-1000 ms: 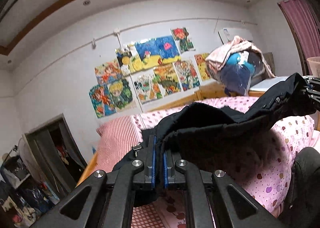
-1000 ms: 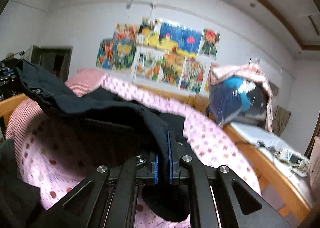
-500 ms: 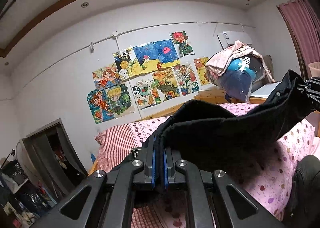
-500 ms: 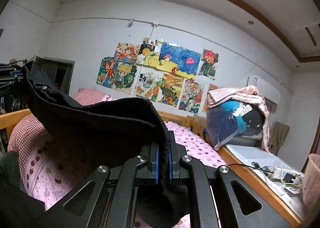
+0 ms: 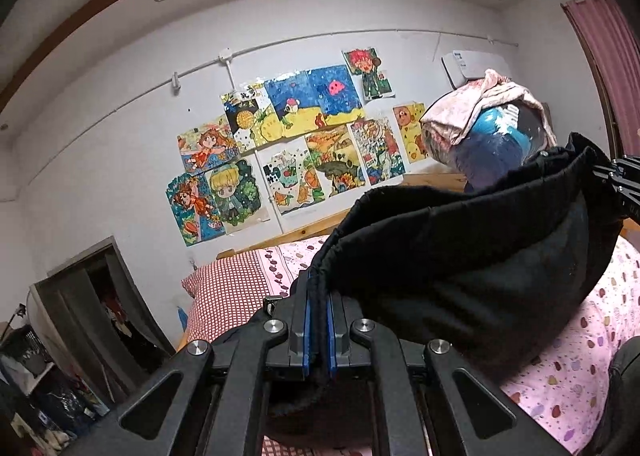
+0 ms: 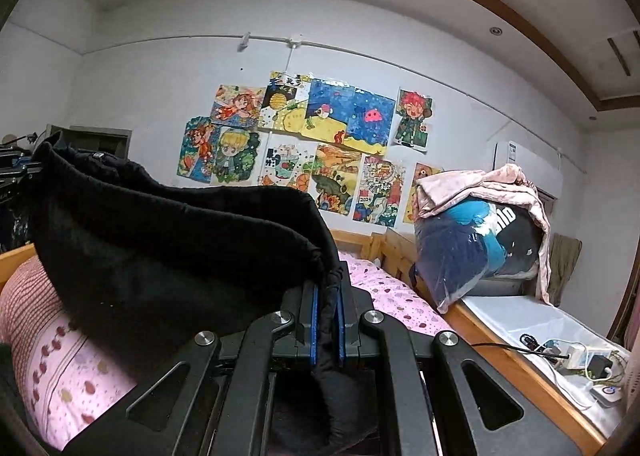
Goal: Fold large clothes
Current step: 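Lift the folded jacket with both grippers and fold it over itself, then lower the jacket onto the bed and open both grippers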
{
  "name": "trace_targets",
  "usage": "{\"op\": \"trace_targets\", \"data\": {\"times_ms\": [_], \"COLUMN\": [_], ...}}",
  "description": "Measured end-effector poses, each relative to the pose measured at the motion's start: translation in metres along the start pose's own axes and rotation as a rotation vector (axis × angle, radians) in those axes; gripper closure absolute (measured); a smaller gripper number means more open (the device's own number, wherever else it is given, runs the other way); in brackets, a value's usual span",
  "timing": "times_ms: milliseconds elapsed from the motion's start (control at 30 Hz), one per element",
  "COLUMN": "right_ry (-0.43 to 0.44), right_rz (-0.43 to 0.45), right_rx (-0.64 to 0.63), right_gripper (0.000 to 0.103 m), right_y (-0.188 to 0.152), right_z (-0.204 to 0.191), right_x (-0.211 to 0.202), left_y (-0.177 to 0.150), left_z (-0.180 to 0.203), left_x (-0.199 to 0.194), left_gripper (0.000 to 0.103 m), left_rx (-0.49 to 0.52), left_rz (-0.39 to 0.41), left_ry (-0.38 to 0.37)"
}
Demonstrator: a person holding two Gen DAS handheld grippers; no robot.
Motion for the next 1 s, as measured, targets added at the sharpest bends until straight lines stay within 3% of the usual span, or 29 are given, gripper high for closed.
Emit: {"op": "trace_targets", "data": {"times_ms": [433,1000], "right_ry": [-0.003,-0.023], "right_rz": [-0.011,-0.095], "right_rx": [0.097,0.043], "right_gripper": [0.096,0.096], "right_y": [-0.016,-0.023], "right_z": [0.015,0.022], "right_x": [0.074,0.190], "left_y": [-0.002,-0.031], "left_z": [0.022,0.050], "left_x": [0.072,0.188], "left_gripper": [0.097,0.097], "left_rx": [0.061,0.066], "left_rz": [-0.065,-0.181], "left_ry": [-0.003,0.019]}}
Point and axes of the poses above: each gripper's, at about its wrist camera, not at the fingertips, and x roughly the way its jaws point, z to its right, y to its top, the point moved 7 cm from there along x, roughly the way its jaws point, and after that the axes turned 15 degrees about y, right-handed, at the moved point
